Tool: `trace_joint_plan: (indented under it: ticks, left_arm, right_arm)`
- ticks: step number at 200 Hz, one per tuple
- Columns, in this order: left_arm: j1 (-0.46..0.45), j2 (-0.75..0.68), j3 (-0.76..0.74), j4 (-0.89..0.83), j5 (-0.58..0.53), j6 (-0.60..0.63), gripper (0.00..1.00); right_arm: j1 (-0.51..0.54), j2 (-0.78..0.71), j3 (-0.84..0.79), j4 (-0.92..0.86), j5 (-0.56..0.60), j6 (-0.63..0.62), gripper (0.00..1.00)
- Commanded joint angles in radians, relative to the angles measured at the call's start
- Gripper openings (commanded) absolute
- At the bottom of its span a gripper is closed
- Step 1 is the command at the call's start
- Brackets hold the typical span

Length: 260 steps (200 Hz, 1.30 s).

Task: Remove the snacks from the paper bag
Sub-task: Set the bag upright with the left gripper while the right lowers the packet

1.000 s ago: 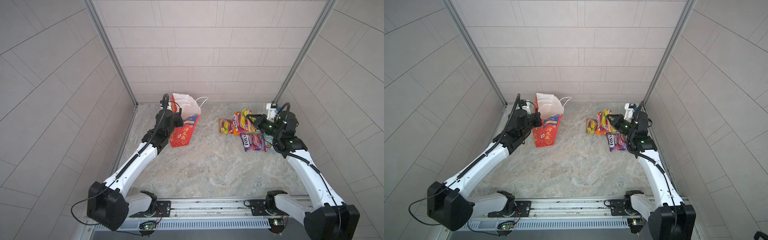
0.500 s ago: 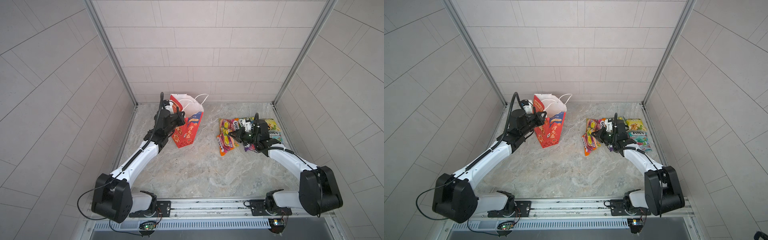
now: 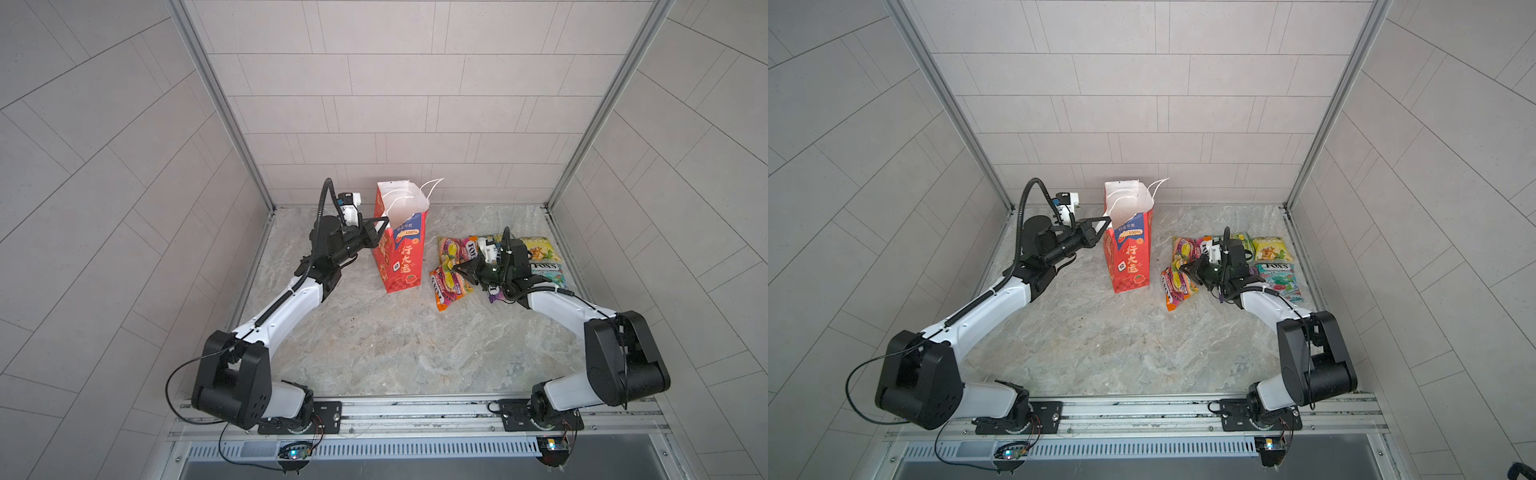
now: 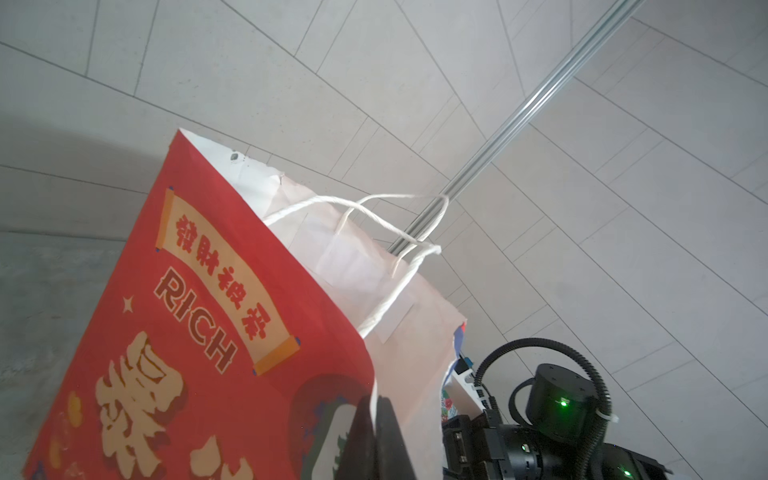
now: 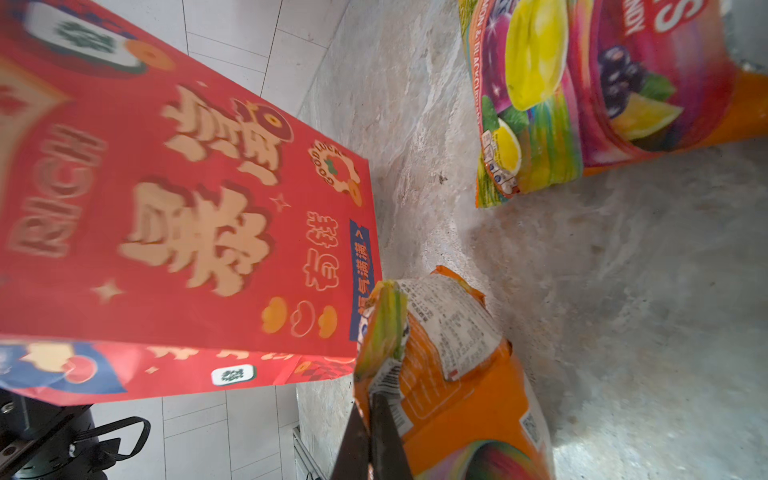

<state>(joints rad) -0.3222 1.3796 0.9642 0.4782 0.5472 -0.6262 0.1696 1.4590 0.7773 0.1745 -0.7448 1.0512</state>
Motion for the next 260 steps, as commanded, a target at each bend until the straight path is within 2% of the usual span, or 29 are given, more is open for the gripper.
trace_joint_plan:
  ticks: [1,42,85,138,156,201,260]
  left_arm:
    - [-0.006,-0.017,-0.058,0.124,0.050,0.064,0.00]
    - [0.006,0.044,-0.114,0.112,0.038,0.185,0.00]
    - [0.030,0.028,-0.154,0.107,-0.023,0.209,0.00]
    - [0.038,-0.062,-0.125,-0.113,-0.175,0.387,0.00]
    - [0.041,-0.085,-0.101,-0.170,-0.197,0.440,0.00]
    - [0.044,-0.143,-0.117,-0.202,-0.298,0.477,0.00]
    - [0.043,-0.149,-0.114,-0.188,-0.263,0.490,0.00]
  right_arm:
    - [0.003,0.013,0.013,0.045,-0.014,0.007,0.00]
    - [0.003,0.026,-0.003,0.040,-0.026,-0.001,0.00]
    - [0.003,0.025,0.000,-0.012,-0.011,-0.048,0.00]
    - [0.003,0.078,0.088,-0.223,0.037,-0.236,0.00]
    - [0.002,0.102,0.106,-0.246,0.036,-0.249,0.00]
    - [0.000,0.129,0.119,-0.248,0.099,-0.273,0.00]
    - [-0.026,0.126,0.146,-0.318,0.144,-0.329,0.00]
